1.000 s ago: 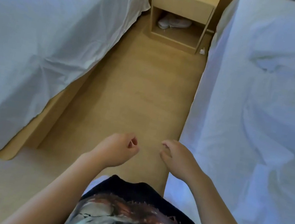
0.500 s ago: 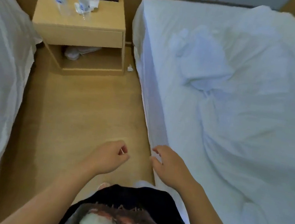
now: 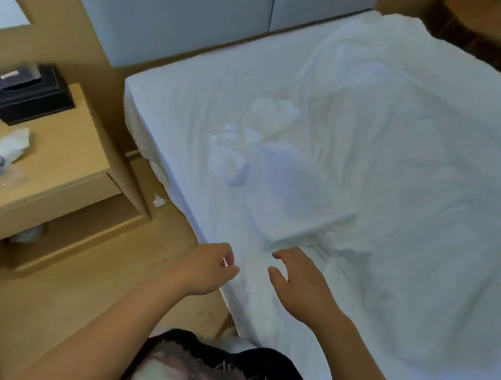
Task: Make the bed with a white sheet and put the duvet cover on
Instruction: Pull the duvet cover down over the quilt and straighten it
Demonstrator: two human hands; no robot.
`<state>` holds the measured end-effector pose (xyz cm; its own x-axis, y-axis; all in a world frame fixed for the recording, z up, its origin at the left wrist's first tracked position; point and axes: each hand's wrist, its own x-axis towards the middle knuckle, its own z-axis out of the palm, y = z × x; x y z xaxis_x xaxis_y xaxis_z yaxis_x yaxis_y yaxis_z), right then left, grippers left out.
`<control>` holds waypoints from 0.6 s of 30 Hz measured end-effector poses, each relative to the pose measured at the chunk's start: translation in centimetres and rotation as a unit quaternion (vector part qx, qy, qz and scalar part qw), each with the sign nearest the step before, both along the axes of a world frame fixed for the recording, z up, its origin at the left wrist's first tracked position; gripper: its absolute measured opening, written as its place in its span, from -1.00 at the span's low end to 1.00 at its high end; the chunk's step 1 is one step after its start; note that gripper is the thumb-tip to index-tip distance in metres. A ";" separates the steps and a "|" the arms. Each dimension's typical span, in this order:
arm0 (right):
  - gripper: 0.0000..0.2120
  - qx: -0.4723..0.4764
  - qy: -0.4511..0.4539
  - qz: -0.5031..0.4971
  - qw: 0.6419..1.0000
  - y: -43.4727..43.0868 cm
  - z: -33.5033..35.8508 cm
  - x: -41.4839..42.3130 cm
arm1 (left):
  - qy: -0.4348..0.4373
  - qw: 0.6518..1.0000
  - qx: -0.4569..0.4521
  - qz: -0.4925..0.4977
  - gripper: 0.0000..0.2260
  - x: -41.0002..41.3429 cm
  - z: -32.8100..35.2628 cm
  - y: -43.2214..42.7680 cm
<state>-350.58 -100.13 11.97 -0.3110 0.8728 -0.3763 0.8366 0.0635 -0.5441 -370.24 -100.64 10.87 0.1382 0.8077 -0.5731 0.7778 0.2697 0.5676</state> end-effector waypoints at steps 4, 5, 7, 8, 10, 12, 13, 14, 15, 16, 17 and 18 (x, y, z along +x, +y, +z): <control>-0.68 0.037 -0.011 -0.020 0.999 9.4 -1.1 -3.6 | 0.031 0.999 -0.009 -0.040 -0.89 -3.5 -1.6 10.6; -0.67 0.038 -0.022 -0.025 0.999 11.8 -1.7 -4.6 | 0.033 0.998 -0.009 -0.047 -0.89 -4.2 -2.4 13.5; -0.64 0.050 -0.042 -0.038 0.997 16.6 -3.3 -6.8 | 0.030 0.997 -0.009 -0.065 -0.89 -5.5 -4.4 19.4; -0.60 0.066 -0.061 -0.048 0.995 19.0 -4.3 -7.9 | 0.027 0.997 -0.009 -0.074 -0.88 -6.2 -5.5 22.3; -0.50 0.095 -0.129 -0.081 0.984 23.3 -6.2 -9.6 | 0.022 0.996 -0.006 -0.086 -0.84 -7.3 -8.0 27.7; -0.35 0.085 -0.187 -0.142 0.968 26.7 -8.0 -10.8 | 0.016 0.997 0.007 -0.081 -0.76 -8.1 -10.4 31.9; -0.29 0.068 -0.211 -0.163 0.961 28.2 -8.9 -11.1 | 0.014 0.997 0.018 -0.072 -0.72 -8.5 -11.5 33.6; -0.26 0.043 -0.239 -0.172 0.955 29.4 -9.8 -11.3 | 0.019 0.997 0.028 -0.068 -0.68 -8.7 -12.5 35.1; -0.26 0.019 -0.265 -0.170 0.949 30.4 -10.7 -11.4 | 0.036 0.996 0.032 -0.069 -0.62 -8.8 -13.6 36.4; -0.29 0.005 -0.284 -0.165 0.944 31.3 -11.3 -11.5 | 0.065 0.995 0.029 -0.077 -0.53 -8.9 -14.6 37.5; -0.35 -0.002 -0.294 -0.163 0.942 31.9 -11.9 -11.5 | 0.099 0.991 0.020 -0.088 -0.43 -9.0 -15.6 38.4; -0.42 0.004 -0.289 -0.170 0.942 32.5 -12.4 -11.6 | 0.127 0.987 0.004 -0.096 -0.32 -9.1 -16.5 39.1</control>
<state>-362.20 -67.67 -0.44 0.2415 0.8884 -0.3903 0.9658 -0.2592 0.0076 -379.38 -61.55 -5.67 0.1428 0.7854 -0.6023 0.9317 0.0986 0.3495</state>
